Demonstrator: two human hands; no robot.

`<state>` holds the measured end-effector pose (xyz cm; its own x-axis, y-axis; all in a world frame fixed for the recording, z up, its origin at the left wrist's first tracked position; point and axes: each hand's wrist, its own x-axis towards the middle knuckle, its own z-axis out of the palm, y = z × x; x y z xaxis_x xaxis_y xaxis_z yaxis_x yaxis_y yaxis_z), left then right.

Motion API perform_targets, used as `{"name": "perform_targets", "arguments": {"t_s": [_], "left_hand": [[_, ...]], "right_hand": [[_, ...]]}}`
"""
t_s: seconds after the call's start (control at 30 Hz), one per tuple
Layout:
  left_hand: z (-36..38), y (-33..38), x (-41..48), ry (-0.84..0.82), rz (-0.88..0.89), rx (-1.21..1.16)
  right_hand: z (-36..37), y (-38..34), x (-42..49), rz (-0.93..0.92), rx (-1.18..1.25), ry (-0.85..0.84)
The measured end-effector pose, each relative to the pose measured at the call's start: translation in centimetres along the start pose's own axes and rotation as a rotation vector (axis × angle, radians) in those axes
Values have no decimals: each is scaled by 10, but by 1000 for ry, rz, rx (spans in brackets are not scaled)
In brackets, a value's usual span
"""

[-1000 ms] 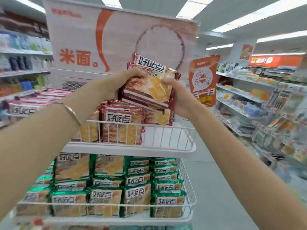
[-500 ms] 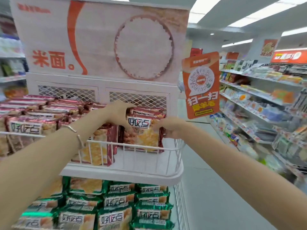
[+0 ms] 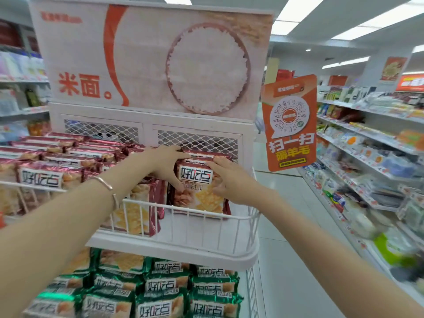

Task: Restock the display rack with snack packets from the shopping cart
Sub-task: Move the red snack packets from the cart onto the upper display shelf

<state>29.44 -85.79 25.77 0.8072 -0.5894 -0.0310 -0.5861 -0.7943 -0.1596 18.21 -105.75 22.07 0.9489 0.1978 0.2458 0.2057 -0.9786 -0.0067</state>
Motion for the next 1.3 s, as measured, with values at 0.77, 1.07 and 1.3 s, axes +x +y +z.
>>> {"name": "perform_targets", "arguments": {"t_s": [0.77,1.07,1.3], "left_hand": [[85,-289,-324,442,-565,-552],[232,-404,-534,117,-951,-574],[346,-433,-616,-39,-1252,-761]], "right_hand": [[12,-368,94,-495,-24,45],[148,-598,118,-737,88,-163],[269,-715,127,-838,67,-537]]}}
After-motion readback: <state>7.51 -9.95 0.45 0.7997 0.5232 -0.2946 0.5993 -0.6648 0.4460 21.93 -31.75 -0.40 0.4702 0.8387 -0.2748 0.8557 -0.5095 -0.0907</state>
